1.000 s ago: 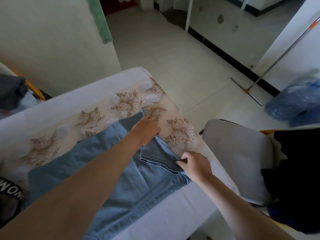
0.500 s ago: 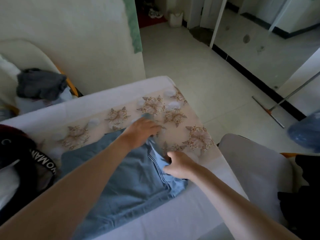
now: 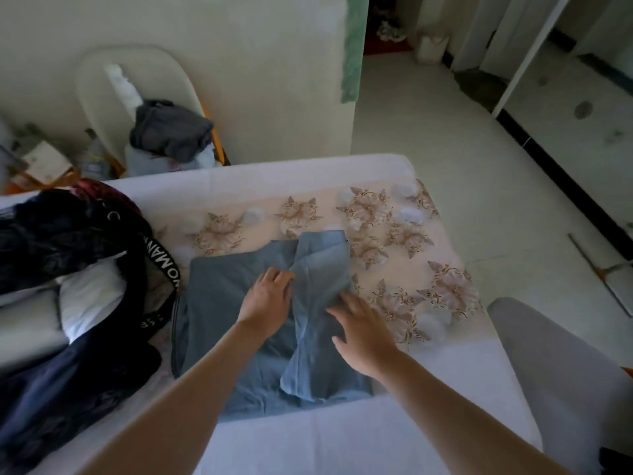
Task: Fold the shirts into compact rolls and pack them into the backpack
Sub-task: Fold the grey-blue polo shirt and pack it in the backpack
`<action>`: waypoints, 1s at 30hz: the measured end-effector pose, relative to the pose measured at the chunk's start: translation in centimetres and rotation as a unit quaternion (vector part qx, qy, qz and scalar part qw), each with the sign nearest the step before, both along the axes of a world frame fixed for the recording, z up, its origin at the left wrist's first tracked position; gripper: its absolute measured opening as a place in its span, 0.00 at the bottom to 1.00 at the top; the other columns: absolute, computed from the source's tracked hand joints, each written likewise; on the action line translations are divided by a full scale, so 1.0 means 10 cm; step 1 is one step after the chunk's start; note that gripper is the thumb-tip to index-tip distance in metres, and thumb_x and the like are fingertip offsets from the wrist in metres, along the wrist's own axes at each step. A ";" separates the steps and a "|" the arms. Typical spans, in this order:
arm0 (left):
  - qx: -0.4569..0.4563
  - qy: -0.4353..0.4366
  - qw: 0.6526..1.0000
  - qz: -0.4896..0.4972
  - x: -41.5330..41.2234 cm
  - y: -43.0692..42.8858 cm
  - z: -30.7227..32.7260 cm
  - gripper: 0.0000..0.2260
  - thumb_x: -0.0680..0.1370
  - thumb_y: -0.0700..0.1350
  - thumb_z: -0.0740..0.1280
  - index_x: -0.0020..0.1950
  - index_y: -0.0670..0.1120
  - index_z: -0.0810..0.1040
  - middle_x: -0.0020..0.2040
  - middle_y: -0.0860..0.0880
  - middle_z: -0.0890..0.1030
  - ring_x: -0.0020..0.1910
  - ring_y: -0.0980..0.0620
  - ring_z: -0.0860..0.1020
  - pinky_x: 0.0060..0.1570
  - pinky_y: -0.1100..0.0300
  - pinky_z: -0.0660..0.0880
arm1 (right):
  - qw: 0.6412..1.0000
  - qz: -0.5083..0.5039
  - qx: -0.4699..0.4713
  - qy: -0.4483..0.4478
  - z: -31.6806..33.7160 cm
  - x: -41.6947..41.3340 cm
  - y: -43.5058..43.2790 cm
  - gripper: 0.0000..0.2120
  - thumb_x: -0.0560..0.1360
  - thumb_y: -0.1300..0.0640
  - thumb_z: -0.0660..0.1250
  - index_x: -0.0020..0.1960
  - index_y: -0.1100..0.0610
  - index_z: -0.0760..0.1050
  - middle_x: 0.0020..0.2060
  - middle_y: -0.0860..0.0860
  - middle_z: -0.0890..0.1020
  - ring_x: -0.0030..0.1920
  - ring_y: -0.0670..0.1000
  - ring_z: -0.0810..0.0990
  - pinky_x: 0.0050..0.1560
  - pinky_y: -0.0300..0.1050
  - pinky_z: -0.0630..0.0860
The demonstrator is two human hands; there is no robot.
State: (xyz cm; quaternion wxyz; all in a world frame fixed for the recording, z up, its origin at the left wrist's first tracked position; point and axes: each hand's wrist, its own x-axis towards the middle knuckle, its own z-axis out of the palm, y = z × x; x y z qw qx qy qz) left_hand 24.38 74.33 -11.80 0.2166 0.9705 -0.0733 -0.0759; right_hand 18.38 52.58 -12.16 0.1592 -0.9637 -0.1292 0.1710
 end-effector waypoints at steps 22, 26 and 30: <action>-0.068 -0.026 0.992 0.107 0.59 -0.10 -0.25 0.08 0.80 0.44 0.64 0.57 0.48 0.79 0.52 0.47 0.81 0.51 0.44 0.79 0.51 0.51 0.75 | 0.987 0.090 -0.136 -0.014 -0.25 1.21 0.11 0.34 0.81 0.35 0.48 0.81 0.45 0.41 0.79 0.53 0.33 0.79 0.58 0.35 0.76 0.65 0.39; 0.011 -0.059 0.989 0.136 0.41 0.05 -0.34 0.11 0.79 0.39 0.63 0.60 0.47 0.77 0.54 0.45 0.79 0.52 0.42 0.76 0.51 0.48 0.72 | 0.980 0.111 -0.161 -0.035 -0.34 1.17 0.07 0.33 0.81 0.36 0.46 0.81 0.45 0.39 0.79 0.52 0.34 0.79 0.59 0.35 0.77 0.65 0.40; 0.025 -0.137 0.988 0.065 -0.07 -0.05 -0.32 0.17 0.73 0.36 0.67 0.61 0.48 0.77 0.57 0.47 0.75 0.53 0.44 0.73 0.51 0.50 0.71 | 0.982 0.067 -0.152 -0.090 -0.38 1.03 0.22 0.32 0.81 0.42 0.53 0.81 0.52 0.50 0.80 0.59 0.42 0.79 0.63 0.41 0.76 0.67 0.44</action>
